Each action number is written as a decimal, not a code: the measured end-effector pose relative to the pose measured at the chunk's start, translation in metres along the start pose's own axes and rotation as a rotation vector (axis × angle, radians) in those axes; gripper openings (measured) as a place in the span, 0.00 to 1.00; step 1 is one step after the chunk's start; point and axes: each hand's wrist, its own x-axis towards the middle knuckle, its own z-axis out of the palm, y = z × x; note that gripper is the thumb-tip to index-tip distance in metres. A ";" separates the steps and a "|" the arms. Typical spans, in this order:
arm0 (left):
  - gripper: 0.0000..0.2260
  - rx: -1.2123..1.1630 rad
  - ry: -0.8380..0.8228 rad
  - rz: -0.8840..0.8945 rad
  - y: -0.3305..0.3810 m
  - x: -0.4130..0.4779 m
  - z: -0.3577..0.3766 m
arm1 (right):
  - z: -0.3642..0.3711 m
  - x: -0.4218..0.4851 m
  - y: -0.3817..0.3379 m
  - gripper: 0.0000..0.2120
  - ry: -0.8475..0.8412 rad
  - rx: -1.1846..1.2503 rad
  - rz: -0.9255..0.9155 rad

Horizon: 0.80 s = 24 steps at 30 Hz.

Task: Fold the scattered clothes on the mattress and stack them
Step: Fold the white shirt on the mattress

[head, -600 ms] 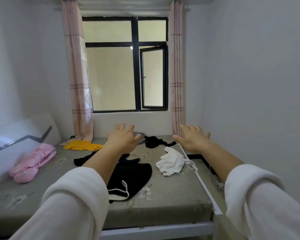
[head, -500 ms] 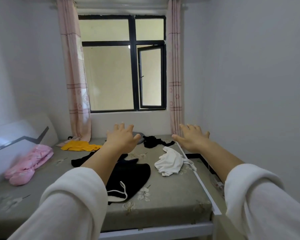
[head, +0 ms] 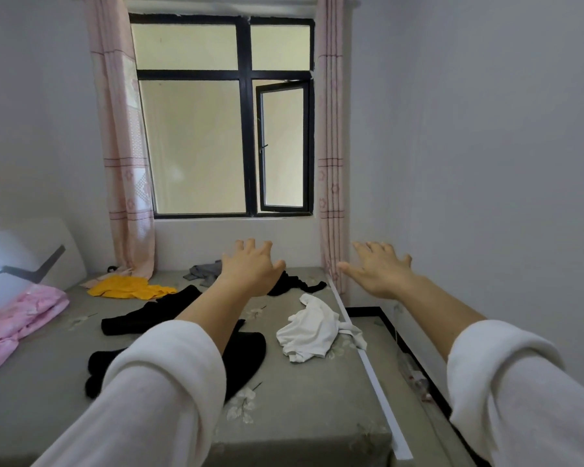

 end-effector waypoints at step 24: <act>0.21 -0.140 0.030 0.101 0.203 0.381 0.214 | 0.140 0.341 0.261 0.28 -0.081 -0.039 0.052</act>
